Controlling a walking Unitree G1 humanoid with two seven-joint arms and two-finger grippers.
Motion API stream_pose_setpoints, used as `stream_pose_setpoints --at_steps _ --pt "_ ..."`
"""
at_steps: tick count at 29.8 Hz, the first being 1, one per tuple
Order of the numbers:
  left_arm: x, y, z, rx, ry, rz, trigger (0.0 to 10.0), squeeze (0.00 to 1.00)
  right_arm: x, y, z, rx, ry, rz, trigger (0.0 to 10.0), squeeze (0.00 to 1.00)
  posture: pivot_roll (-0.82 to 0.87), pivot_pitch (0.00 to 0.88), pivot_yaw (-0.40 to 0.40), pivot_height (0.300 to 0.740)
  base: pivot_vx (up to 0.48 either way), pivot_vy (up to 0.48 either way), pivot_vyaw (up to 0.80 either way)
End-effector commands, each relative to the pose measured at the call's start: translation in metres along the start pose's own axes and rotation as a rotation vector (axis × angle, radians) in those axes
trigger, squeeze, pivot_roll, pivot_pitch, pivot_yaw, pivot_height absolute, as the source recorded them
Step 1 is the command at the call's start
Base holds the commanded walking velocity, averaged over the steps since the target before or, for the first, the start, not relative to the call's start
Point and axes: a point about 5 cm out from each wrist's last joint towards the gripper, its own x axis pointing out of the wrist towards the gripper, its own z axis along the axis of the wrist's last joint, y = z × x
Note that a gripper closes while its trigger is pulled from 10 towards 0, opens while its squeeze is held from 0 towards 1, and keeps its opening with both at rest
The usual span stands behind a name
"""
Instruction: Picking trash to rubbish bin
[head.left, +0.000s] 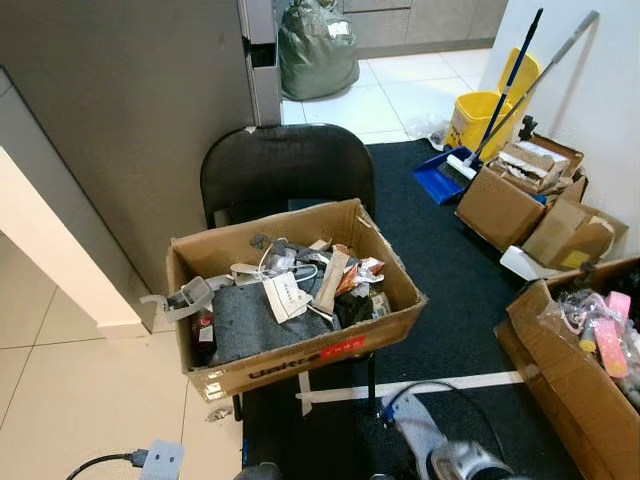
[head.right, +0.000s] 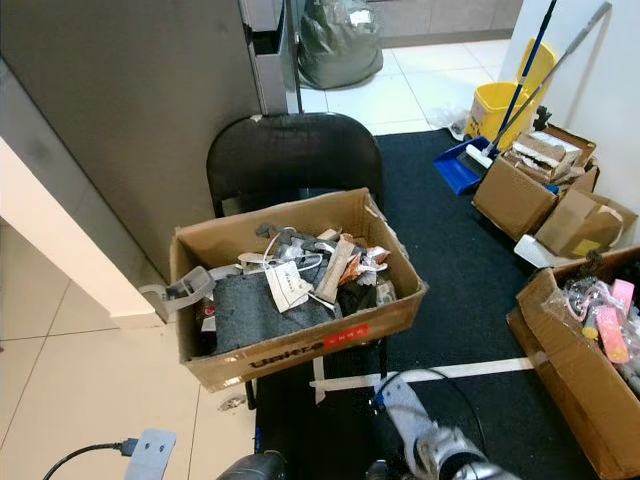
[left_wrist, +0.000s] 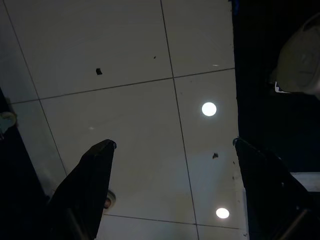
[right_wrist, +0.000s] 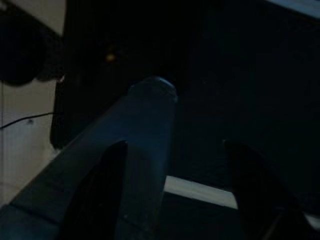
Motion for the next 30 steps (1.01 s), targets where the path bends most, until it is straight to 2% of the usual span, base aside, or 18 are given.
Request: stream_pose_setpoints --at_steps 1,3,5,8,9,10,11,13,15,17,21,26,30 --pt "-0.001 -0.002 -0.004 -0.008 0.010 -0.001 10.0 0.00 0.002 0.009 -0.021 0.040 0.059 0.010 10.0 0.00 0.05 0.052 0.022 0.740 0.000 0.000 0.00" --pt "-0.001 -0.002 -0.004 -0.008 0.010 -0.001 10.0 0.00 0.002 0.009 -0.021 0.040 0.059 0.010 10.0 0.00 0.05 0.052 0.022 0.740 0.000 0.000 0.00" --pt "-0.001 -0.013 -0.003 -0.067 0.002 -0.054 10.0 0.00 0.003 0.022 -0.031 -0.009 0.086 0.070 10.0 0.00 -0.01 0.071 0.039 0.740 0.000 0.000 0.00" --pt "-0.001 -0.016 -0.003 -0.073 0.005 -0.075 10.0 0.00 0.003 0.021 -0.028 -0.062 0.086 0.067 10.0 0.00 -0.03 0.073 0.053 0.740 0.000 0.000 0.00" --pt "-0.001 -0.017 -0.002 -0.016 0.015 -0.111 10.0 0.00 0.002 0.009 -0.021 -0.160 0.082 0.020 10.0 0.00 -0.04 0.071 0.062 0.740 0.000 0.000 0.00" --pt "-0.001 -0.017 -0.002 0.016 0.019 -0.128 10.0 0.00 0.001 0.004 -0.018 -0.183 0.077 0.000 10.0 0.00 -0.04 0.071 0.062 0.740 0.000 0.000 0.00" --pt "-0.001 -0.017 -0.002 0.016 0.019 -0.128 10.0 0.00 0.001 0.004 -0.018 -0.183 0.077 0.000 10.0 0.00 -0.04 0.071 0.062 0.740 0.000 0.000 0.00" --pt "-0.001 -0.017 0.000 0.088 0.033 -0.158 10.0 0.00 0.000 -0.002 -0.010 -0.204 0.063 -0.024 10.0 0.00 -0.05 0.065 0.072 0.740 0.000 0.000 0.00" --pt "-0.001 -0.017 0.000 0.088 0.033 -0.158 10.0 0.00 0.000 -0.002 -0.010 -0.204 0.063 -0.024 10.0 0.00 -0.05 0.065 0.072 0.740 0.000 0.000 0.00" --pt "0.000 -0.016 0.001 0.134 0.041 -0.168 10.0 0.00 0.000 -0.001 -0.004 -0.207 0.049 -0.020 10.0 0.00 -0.05 0.059 0.075 0.740 0.000 0.000 0.00" --pt "0.000 -0.015 0.002 0.128 0.043 -0.168 10.0 0.00 0.001 0.003 -0.002 -0.203 0.046 -0.009 10.0 0.00 -0.05 0.059 0.075 0.740 0.000 0.000 0.00" --pt "0.000 -0.017 0.001 0.005 0.050 -0.170 10.0 0.00 0.004 0.015 0.003 -0.202 0.047 0.016 10.0 0.00 -0.05 0.062 0.062 0.740 0.000 0.000 0.00" --pt "0.000 -0.017 0.001 0.002 0.050 -0.172 10.0 0.00 0.004 0.018 0.004 -0.212 0.050 0.020 10.0 0.00 -0.05 0.062 0.062 0.740 0.000 0.000 0.00"
